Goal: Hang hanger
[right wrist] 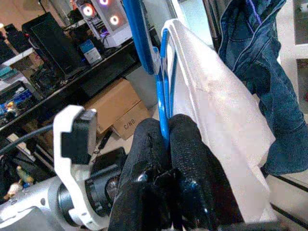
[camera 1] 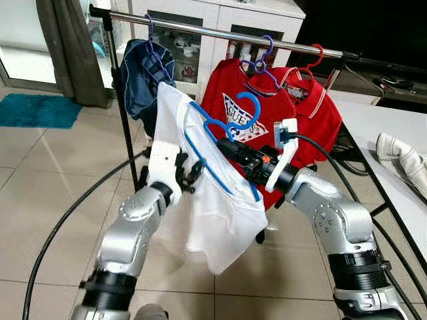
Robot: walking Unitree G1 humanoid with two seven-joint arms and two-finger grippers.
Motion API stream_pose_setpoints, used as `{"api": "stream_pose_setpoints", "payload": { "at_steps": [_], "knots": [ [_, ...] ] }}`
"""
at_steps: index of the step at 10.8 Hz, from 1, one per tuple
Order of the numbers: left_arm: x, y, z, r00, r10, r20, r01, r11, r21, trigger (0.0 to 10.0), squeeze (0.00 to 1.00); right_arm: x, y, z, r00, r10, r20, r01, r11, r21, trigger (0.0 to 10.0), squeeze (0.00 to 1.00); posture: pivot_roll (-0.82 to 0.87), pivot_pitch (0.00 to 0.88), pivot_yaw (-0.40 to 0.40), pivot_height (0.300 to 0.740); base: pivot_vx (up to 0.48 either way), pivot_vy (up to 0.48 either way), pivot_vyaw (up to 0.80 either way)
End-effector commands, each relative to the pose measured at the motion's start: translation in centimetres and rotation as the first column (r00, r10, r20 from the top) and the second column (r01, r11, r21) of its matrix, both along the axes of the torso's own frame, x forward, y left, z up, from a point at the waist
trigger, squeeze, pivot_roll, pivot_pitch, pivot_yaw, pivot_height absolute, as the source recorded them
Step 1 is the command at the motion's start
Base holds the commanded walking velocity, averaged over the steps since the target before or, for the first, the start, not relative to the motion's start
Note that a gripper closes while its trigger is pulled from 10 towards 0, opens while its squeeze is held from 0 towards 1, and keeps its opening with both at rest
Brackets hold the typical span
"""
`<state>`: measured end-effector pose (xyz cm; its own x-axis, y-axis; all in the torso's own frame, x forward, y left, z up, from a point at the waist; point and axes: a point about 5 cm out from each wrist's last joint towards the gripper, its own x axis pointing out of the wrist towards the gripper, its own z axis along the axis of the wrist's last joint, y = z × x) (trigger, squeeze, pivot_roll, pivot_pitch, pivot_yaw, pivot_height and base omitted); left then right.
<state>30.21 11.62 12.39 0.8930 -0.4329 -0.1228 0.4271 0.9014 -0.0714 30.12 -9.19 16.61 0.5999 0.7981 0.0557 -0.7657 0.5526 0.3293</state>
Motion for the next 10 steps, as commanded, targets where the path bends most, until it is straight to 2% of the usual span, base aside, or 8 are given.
{"api": "stream_pose_setpoints", "payload": {
  "at_steps": [1,3,5,7,10],
  "knots": [
    [0.2,-0.5,0.2,0.999,-0.032,0.026,0.032,0.999,0.008,10.0,0.0,0.1,-0.2,1.3,0.999,-0.002,0.045,0.001,1.0,0.017,0.0,0.0,0.12,0.0,-0.132,0.74,0.0,0.0,0.0],
    [0.6,-0.5,0.2,0.999,-0.03,0.042,0.03,0.999,0.018,0.0,0.0,-0.1,-0.2,1.4,0.999,0.006,0.041,-0.007,1.0,0.02,0.0,0.0,0.12,0.0,-0.126,0.74,0.0,0.0,0.0],
    [0.9,-0.5,0.2,0.998,-0.019,0.053,0.018,1.0,0.024,0.0,0.0,-0.1,-0.2,1.3,0.999,0.006,0.037,-0.007,1.0,0.022,0.0,0.0,0.12,0.0,-0.126,0.74,0.0,0.0,0.0],
    [1.3,0.3,-0.3,0.997,0.065,0.036,-0.066,0.997,0.027,0.0,0.0,0.0,-0.3,1.3,1.0,0.003,0.025,-0.004,0.999,0.034,0.0,0.0,0.12,0.0,-0.125,0.74,0.0,0.0,0.0],
    [1.6,0.9,-0.5,0.991,0.126,0.032,-0.128,0.991,0.038,0.0,0.0,0.2,-0.5,1.5,1.0,-0.004,0.002,0.003,0.998,0.069,0.0,0.0,0.12,0.0,-0.128,0.74,0.0,0.0,0.0]
  ]
}}
